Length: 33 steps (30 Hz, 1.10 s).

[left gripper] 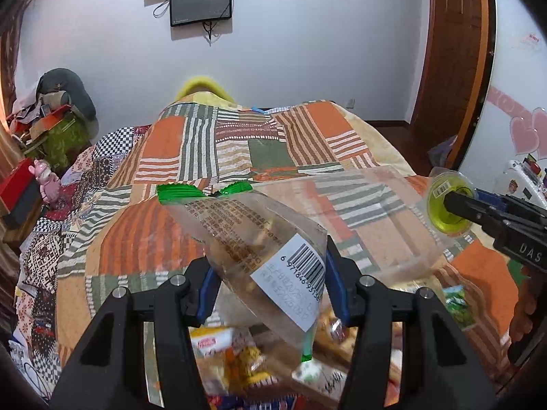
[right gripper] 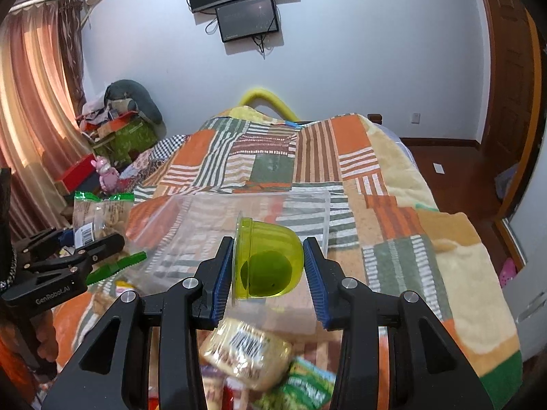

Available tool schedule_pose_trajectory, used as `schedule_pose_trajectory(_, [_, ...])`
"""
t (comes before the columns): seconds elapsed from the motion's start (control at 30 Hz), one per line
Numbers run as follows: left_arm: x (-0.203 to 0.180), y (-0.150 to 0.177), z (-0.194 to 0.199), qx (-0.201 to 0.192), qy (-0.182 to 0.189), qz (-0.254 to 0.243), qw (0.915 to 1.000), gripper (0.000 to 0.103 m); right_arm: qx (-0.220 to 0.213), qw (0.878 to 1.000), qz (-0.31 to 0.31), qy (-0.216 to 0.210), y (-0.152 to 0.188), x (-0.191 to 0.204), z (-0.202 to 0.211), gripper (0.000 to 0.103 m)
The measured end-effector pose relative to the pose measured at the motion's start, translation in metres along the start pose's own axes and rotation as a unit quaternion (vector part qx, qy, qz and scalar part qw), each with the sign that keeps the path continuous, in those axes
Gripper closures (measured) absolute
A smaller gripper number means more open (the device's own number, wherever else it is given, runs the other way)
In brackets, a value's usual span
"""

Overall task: Organize snacks
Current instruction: 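Lower the cookie bag and jelly cup into the clear box and release both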

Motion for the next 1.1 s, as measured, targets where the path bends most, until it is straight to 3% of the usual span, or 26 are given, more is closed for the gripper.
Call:
schedule_pose_trajectory(0.3, [-0.005,-0.014,-0.052,0.035,0.01,-0.001,0.9994,0.049,0.045,0.999,0.024,-0.012,-0.004,0.01,-0.043,0.066])
schedule_pose_trajectory(0.63, [-0.016,-0.002,-0.08,0.072,0.019,-0.028,0.9969,0.047,0.084,0.995,0.048,-0.017,0.007,0.018,-0.063,0.065])
schedule_pose_trajectory(0.83, [-0.012,0.001,-0.076,0.077,0.032,-0.013,0.9964,0.042,0.087,0.996,0.033,-0.015,0.007,0.013,-0.062,0.064])
schedule_pose_trajectory(1.1, [-0.001,-0.01,-0.027,0.037,0.011,-0.016,0.9991,0.029,0.06,0.998,0.034,-0.011,-0.003,0.007,-0.024,0.055])
Point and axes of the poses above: each gripper's, at about its wrist camera, not at the fingertips, and z roughly against the way its jaws point, x to its left, y to its underside, the point moved 7 cm from there along -z, roughly the way its jaws point, and after that the axes turned 4 degrees about x, right-handed, at the moved point
